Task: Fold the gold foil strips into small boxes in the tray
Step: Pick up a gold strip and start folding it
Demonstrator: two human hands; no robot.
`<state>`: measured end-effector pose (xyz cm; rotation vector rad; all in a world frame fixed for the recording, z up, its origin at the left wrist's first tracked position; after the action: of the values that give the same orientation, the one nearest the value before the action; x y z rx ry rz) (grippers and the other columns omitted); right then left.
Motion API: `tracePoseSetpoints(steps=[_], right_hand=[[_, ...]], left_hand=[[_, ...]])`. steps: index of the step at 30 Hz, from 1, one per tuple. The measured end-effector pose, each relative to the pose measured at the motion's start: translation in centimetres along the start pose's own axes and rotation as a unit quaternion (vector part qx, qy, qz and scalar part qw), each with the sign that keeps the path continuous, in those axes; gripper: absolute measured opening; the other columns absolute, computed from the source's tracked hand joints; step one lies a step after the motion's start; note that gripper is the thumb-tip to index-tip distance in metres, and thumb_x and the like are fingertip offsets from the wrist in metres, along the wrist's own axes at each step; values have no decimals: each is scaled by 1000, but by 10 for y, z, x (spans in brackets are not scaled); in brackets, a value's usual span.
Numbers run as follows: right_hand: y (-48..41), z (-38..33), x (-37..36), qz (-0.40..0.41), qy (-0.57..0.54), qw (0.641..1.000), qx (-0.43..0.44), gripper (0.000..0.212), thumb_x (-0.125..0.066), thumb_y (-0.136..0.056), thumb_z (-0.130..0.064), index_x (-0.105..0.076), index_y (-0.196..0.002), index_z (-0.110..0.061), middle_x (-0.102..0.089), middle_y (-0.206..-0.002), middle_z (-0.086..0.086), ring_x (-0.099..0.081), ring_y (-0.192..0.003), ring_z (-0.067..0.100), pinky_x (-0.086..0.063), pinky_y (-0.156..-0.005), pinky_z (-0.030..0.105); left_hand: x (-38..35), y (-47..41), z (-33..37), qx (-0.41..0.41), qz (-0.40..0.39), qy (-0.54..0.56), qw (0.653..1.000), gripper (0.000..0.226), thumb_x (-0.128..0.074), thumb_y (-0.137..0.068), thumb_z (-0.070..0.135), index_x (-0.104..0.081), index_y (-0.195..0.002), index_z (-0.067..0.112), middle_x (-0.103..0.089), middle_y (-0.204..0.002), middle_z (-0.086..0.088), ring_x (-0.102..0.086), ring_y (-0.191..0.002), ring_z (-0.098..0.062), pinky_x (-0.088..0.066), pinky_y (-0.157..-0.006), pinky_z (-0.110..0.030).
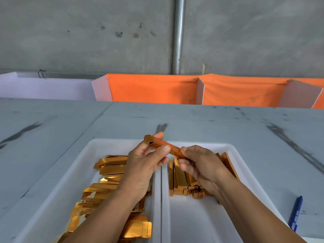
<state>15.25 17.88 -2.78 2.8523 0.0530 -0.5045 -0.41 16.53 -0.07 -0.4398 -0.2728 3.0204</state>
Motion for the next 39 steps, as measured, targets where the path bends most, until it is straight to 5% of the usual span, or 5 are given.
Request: tracePoseSetpoints(steps=[8,17,20,26,39], right_hand=[[2,8,-13,-34,116,992,26,10,-61,-98,-13,-63,-101,-4,-70,-72,10,-68,-59,15,-57,-54,23],[9,-7,-15,-12,298,947,117,13,-62,-97,-23,-68,-93,-13,-71,-73,9,-66,-58,18,-55,-56,27],[13,-18,-11,18,273,948,161,11,-60,-97,-19,-67,-91,-14,-70,-72,6,-63,-55,14,-54,-53,26],[25,-41,-10,35,193,949,248,13,-58,-99,-17,-67,-91,-13,-70,-76,5,-61,-56,17,-55,-52,26],[21,-32,-17,-8,189,955,230,3,-68,-92,-11,-69,-91,-13,-67,-68,2,-64,-59,18,-57,-56,28]], left_hand=[[-6,2,2,-13,-12,-56,998,40,-73,-71,37,-69,-110,31,-70,-107,2,-63,-109,-14,-46,-102,-43],[-14,6,15,-96,-33,-212,972,31,-66,-81,48,-61,-111,47,-64,-104,16,-58,-108,-5,-48,-89,-21],[-3,5,15,-121,21,-291,949,34,-66,-84,39,-59,-117,41,-61,-108,15,-54,-105,2,-43,-79,-6],[6,1,7,-113,55,-453,883,42,-63,-88,41,-54,-128,38,-53,-116,11,-49,-108,-9,-42,-81,-14],[6,2,2,-114,63,-492,861,49,-67,-85,42,-53,-131,37,-55,-116,9,-48,-110,-11,-49,-90,-32]])
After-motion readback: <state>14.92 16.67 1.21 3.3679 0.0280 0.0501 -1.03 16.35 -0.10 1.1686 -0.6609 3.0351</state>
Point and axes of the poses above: each hand's wrist, its own y-axis away from the middle knuckle, its own x-axis out of the back of the hand, z = x × y, the point moved 8 cm from there along -y, towards the middle knuckle
